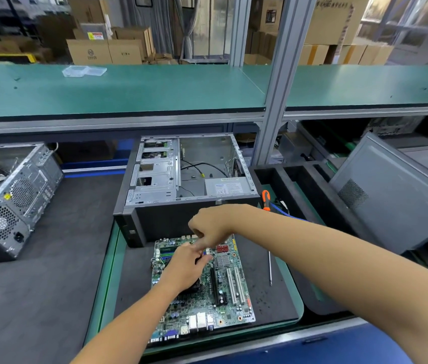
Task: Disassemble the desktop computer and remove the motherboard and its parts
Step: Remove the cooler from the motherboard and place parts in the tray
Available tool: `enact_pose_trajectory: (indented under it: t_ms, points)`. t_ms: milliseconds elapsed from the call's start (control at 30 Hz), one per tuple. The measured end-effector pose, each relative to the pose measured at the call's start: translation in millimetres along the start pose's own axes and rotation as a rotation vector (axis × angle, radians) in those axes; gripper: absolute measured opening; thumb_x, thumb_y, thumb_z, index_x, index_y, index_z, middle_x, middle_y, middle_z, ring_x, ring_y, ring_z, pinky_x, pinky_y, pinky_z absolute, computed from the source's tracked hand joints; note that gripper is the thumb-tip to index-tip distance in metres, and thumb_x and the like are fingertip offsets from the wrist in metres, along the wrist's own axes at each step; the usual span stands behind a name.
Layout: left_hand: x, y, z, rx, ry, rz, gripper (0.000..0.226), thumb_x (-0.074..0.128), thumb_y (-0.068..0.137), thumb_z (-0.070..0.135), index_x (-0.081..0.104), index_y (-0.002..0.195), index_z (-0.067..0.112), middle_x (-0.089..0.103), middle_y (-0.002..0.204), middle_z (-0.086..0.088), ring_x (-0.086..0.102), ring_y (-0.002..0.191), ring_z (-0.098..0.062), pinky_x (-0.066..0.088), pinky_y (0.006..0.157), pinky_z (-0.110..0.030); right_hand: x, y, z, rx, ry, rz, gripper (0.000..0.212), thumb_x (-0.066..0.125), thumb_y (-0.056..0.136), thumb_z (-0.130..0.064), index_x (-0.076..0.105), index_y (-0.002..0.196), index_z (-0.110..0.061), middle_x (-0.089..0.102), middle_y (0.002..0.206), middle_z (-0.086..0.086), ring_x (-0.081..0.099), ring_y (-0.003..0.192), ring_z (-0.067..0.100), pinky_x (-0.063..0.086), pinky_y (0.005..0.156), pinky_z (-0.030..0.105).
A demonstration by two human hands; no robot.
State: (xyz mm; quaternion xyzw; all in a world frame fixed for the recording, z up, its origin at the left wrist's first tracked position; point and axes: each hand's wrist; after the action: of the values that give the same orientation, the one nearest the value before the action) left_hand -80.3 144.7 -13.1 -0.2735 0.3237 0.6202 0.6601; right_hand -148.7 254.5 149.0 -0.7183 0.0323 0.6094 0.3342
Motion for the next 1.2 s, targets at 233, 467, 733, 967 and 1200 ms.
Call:
enact_pose_trajectory:
  t_ms: [233,467,733,967,1200]
  points:
    - [-1.0,2.9,1.9,-0.032,0.024,-0.021,0.054,0.056,0.096,0.038,0.035,0.051,0.017,0.037,0.061,0.001,0.041,0.073,-0.013,0.032,0.071,-0.029,2.6,10.6,-9.2,0.262,0.134,0.087,0.033,0.047,0.095,-0.028,0.048,0.068,-0.009,0.053,0.067,0.006,0.055,0.062,0.023,0.04,0.054,0.027]
    - [-2.1,1.4,4.4,-0.049,-0.009,-0.049,0.048,0.054,0.096,0.037,0.041,0.055,0.018,0.046,0.07,-0.008,0.047,0.074,-0.022,0.042,0.073,-0.036,-1.3,9.4,-12.8,0.092,-0.134,-0.042,0.032,0.049,0.095,-0.028,0.066,0.085,-0.001,0.065,0.076,0.008,0.057,0.067,0.022,0.035,0.046,0.027]
    - [-3.1,0.8,1.8,-0.012,0.053,-0.046,0.054,0.053,0.096,0.04,0.036,0.056,0.009,0.037,0.062,-0.006,0.039,0.066,-0.013,0.029,0.064,-0.031,-2.0,1.4,-10.3,-0.229,-0.488,0.058,0.014,0.064,0.09,-0.021,0.061,0.094,-0.008,0.058,0.078,0.002,0.051,0.066,0.019,0.033,0.053,0.026]
    - [-3.6,-2.6,4.1,-0.005,0.049,-0.025,0.033,0.056,0.093,0.03,0.045,0.066,0.014,0.043,0.069,0.0,0.043,0.07,-0.016,0.034,0.064,-0.032,1.2,-2.3,-9.6,-0.15,-0.076,0.069,0.024,0.065,0.086,-0.035,0.06,0.082,-0.012,0.06,0.074,-0.001,0.05,0.066,0.017,0.031,0.05,0.026]
    - [-7.3,0.1,8.5,0.008,0.127,-0.059,0.044,0.054,0.094,0.032,0.036,0.057,0.017,0.035,0.062,0.003,0.039,0.074,-0.015,0.03,0.069,-0.027,3.4,2.6,-5.5,0.243,0.112,-0.004,0.043,0.034,0.101,-0.033,0.053,0.072,-0.007,0.053,0.069,0.008,0.05,0.063,0.023,0.04,0.061,0.029]
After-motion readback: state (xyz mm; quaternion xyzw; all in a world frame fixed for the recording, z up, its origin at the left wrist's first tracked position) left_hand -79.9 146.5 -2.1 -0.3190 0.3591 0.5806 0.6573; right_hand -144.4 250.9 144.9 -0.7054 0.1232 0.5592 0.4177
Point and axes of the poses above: each hand's wrist, its own y-axis towards the middle knuckle, its own x-axis out of the palm, z = x × y
